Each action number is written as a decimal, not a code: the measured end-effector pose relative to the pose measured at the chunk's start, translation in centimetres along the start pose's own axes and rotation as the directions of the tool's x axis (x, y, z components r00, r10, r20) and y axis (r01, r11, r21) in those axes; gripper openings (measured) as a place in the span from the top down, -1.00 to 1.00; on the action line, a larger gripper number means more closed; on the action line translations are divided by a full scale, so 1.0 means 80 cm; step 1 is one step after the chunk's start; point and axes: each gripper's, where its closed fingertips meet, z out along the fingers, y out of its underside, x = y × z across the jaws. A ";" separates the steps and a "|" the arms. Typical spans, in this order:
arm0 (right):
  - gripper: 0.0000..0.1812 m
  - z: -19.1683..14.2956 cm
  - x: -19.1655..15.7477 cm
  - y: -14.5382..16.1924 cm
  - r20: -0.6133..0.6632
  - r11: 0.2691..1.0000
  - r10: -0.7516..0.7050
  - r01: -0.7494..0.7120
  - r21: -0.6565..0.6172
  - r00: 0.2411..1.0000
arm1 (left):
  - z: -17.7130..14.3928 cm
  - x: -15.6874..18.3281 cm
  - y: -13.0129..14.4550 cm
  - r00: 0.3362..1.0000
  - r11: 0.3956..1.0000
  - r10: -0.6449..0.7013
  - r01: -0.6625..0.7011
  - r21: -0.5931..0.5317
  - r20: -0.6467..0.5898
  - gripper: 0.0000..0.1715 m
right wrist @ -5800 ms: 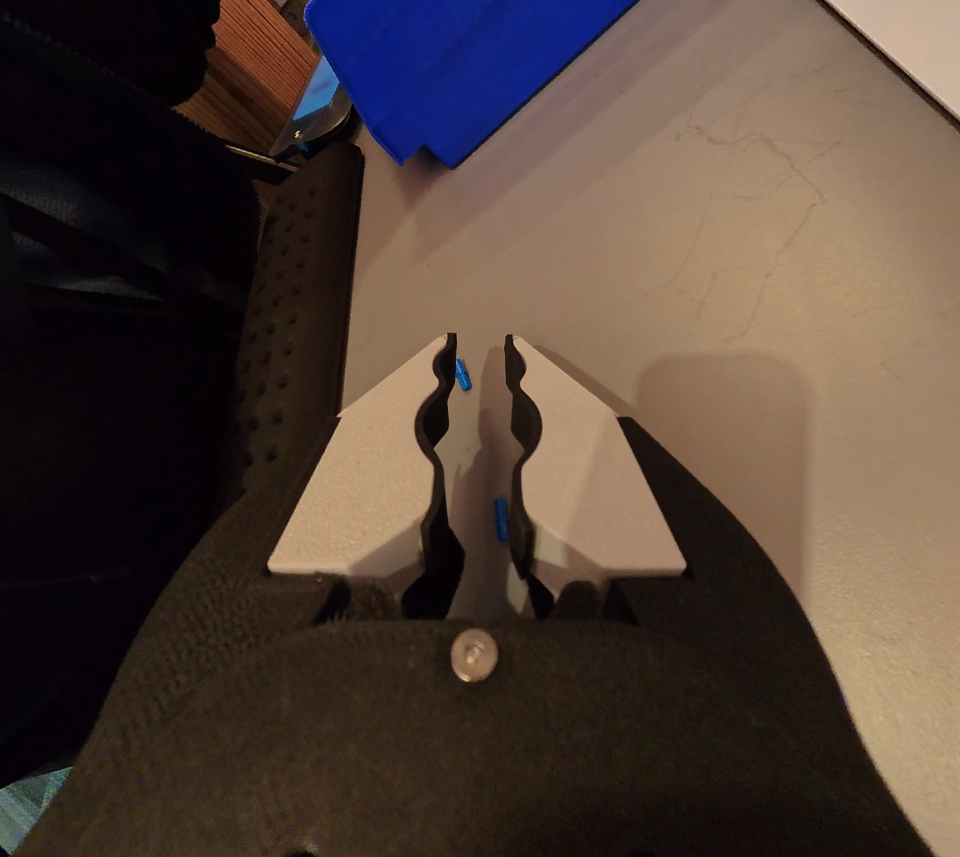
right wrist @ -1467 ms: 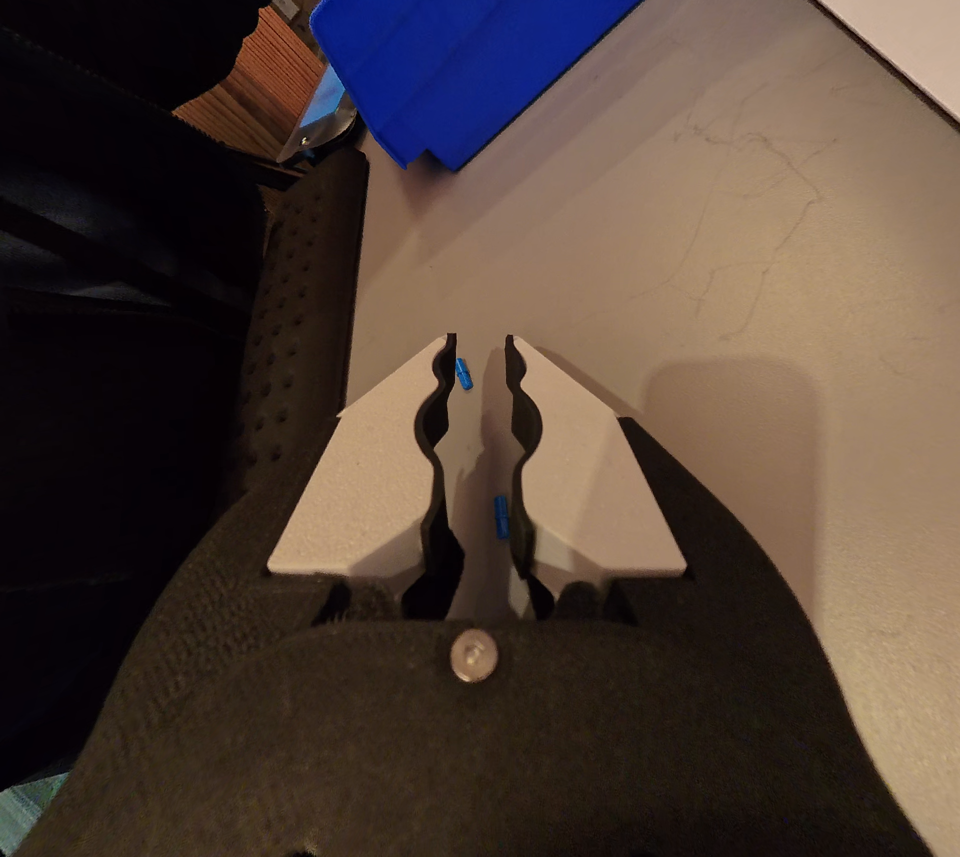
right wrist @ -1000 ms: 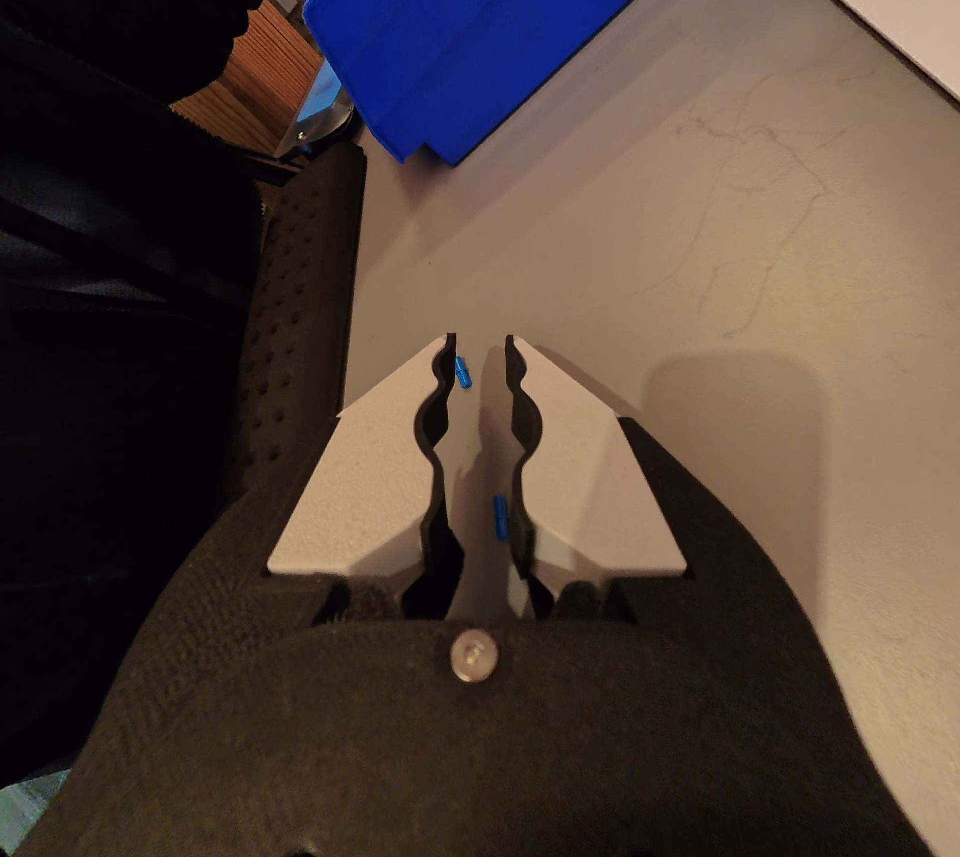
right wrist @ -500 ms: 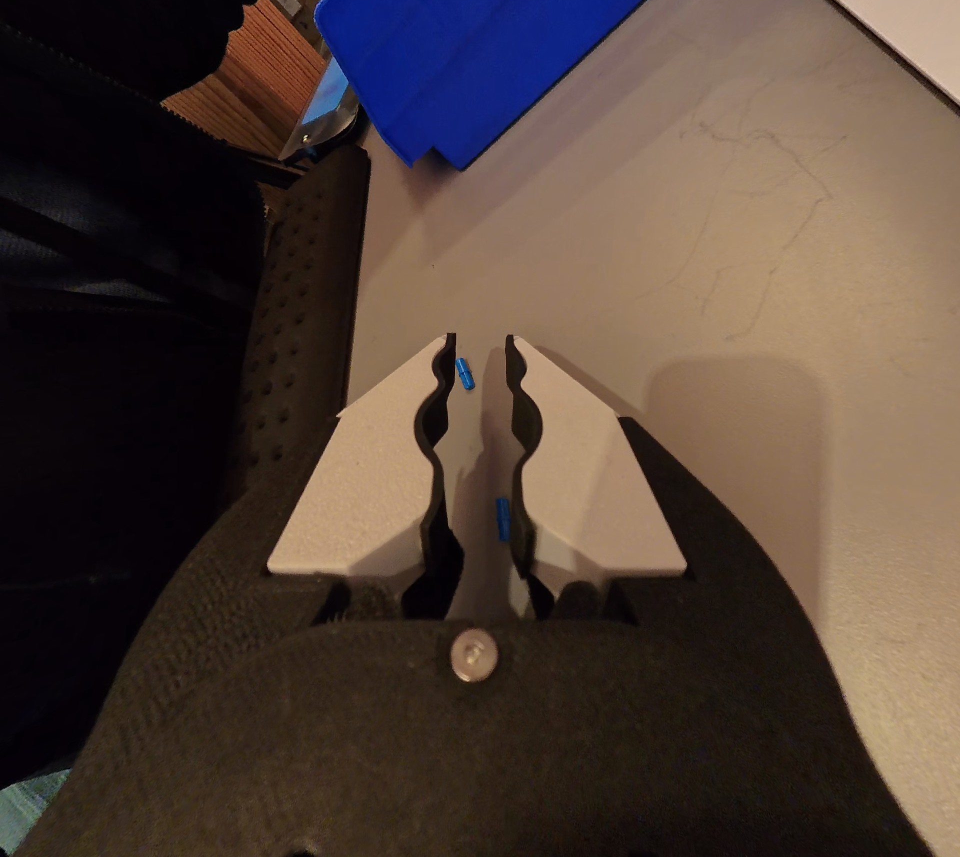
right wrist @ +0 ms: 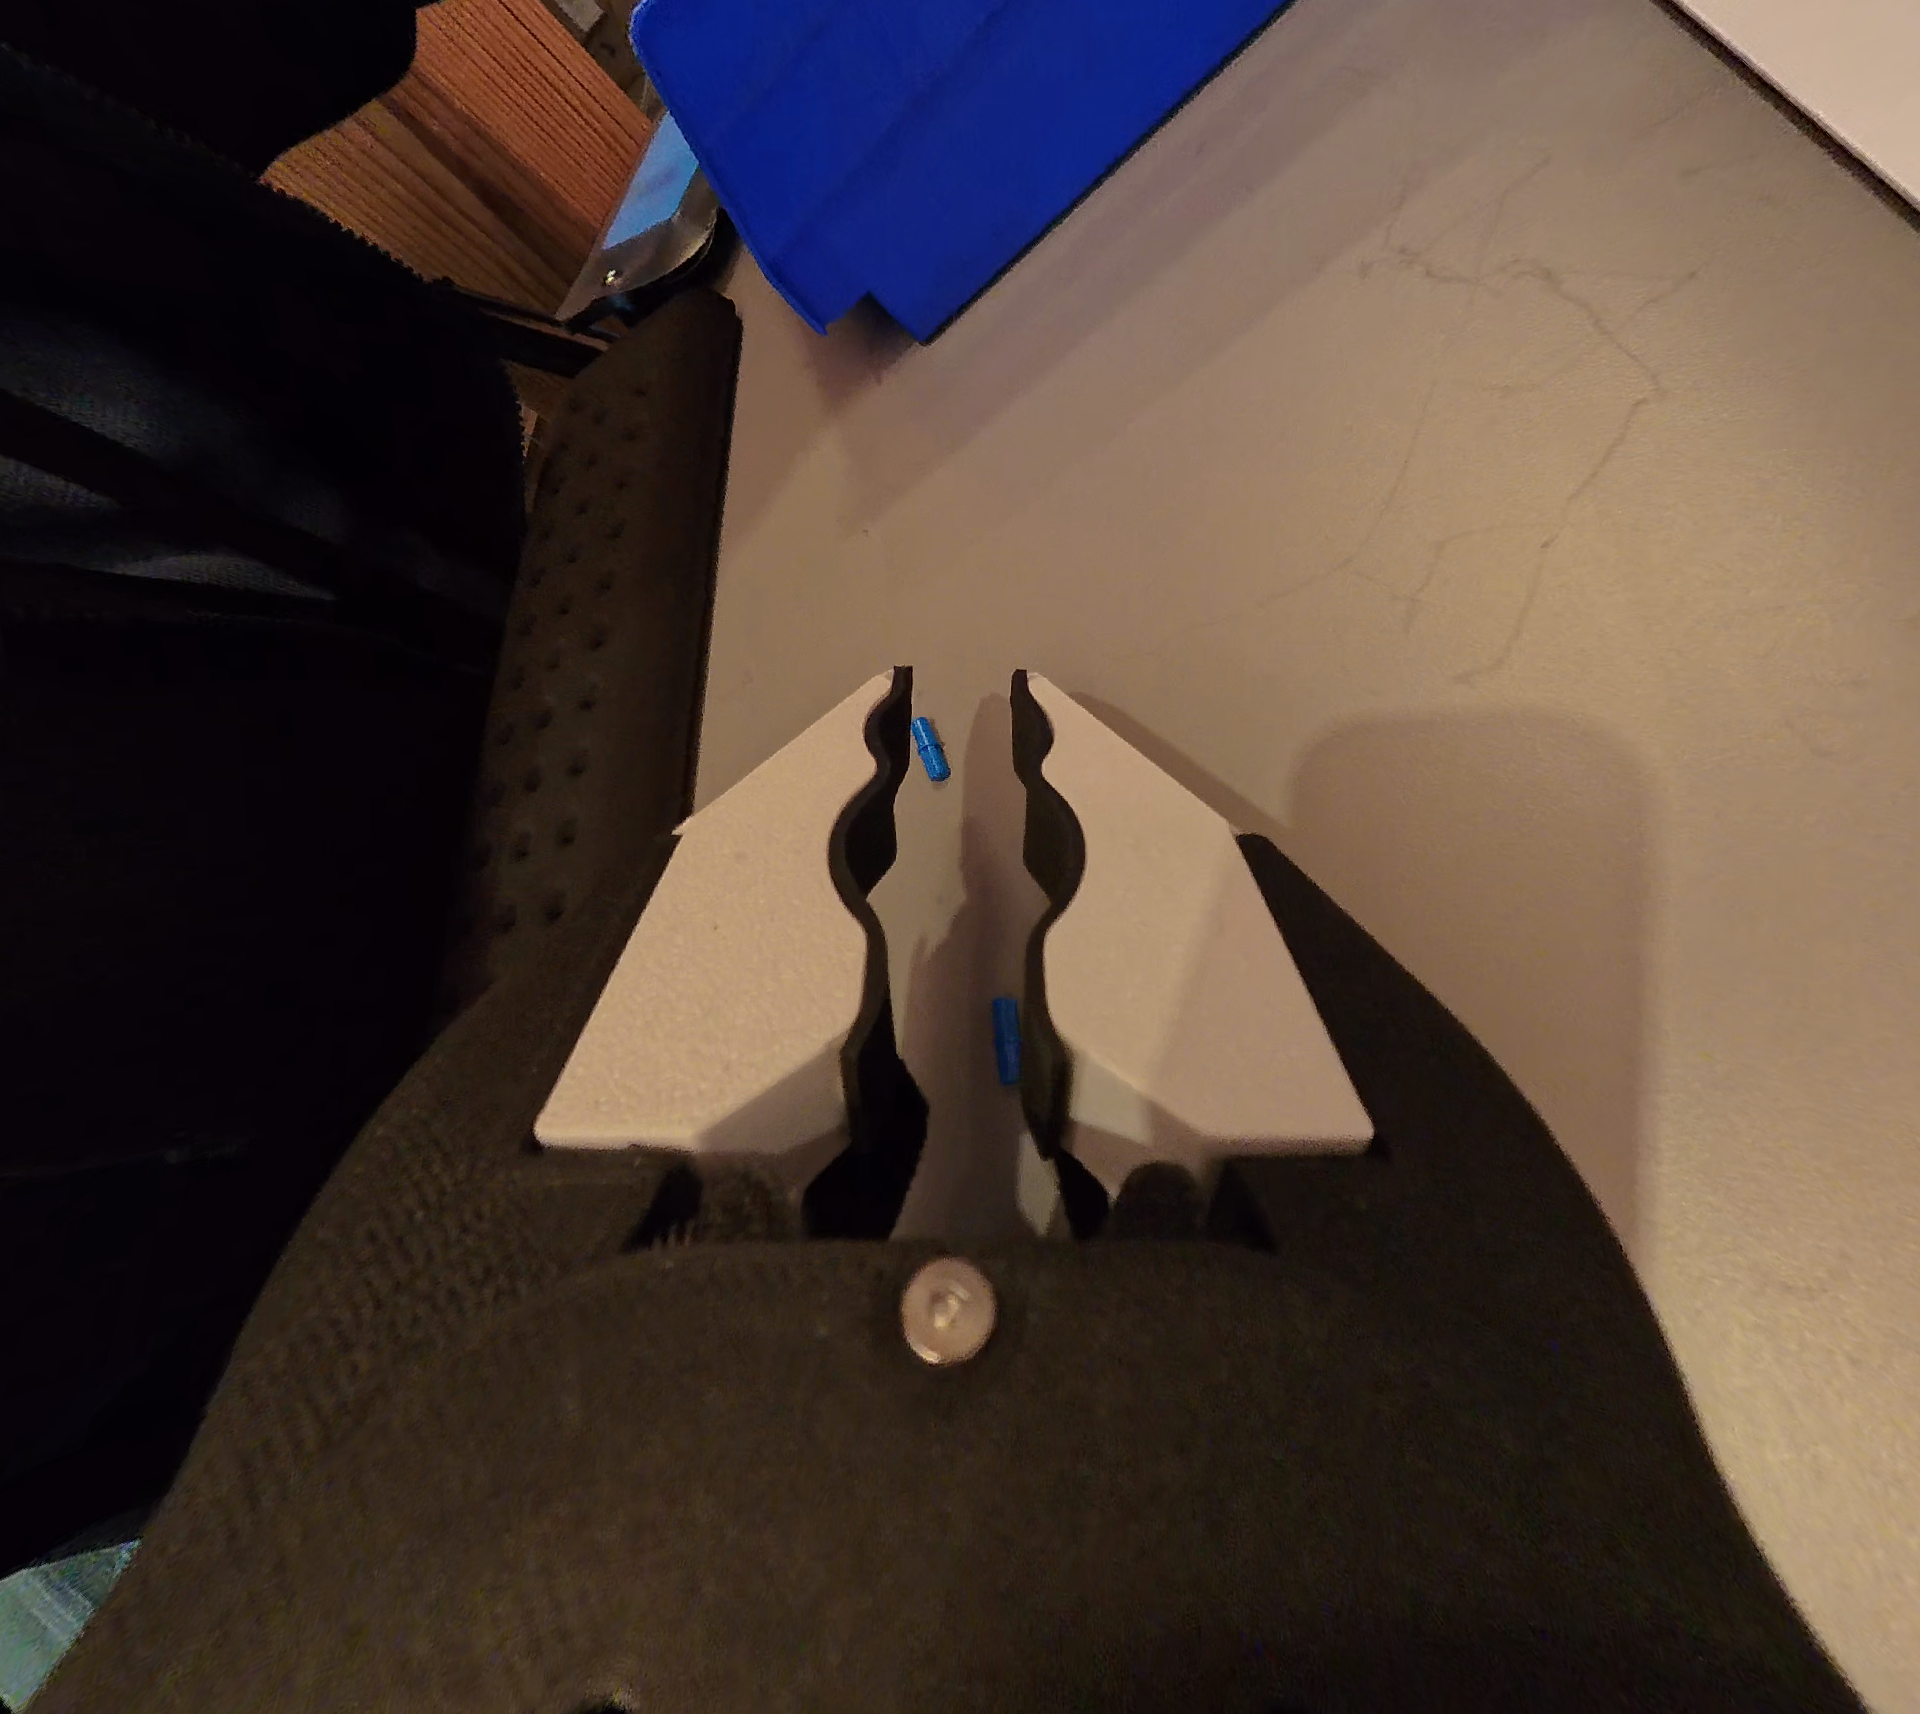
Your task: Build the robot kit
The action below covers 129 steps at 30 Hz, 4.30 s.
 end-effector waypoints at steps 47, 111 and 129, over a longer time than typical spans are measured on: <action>0.81 0.000 0.000 0.000 0.000 1.000 -0.002 0.002 -0.003 1.000 | -0.008 0.014 0.022 0.995 0.994 0.079 -0.083 -0.069 -0.056 0.62; 0.80 0.002 0.000 0.001 0.001 1.000 0.002 -0.002 -0.009 1.000 | -0.037 0.060 0.045 0.979 0.993 0.099 -0.108 -0.038 -0.179 0.30; 0.80 0.002 0.000 0.001 -0.001 1.000 0.000 0.000 -0.010 1.000 | -0.031 0.058 0.068 0.983 0.986 0.103 -0.121 -0.118 -0.150 0.93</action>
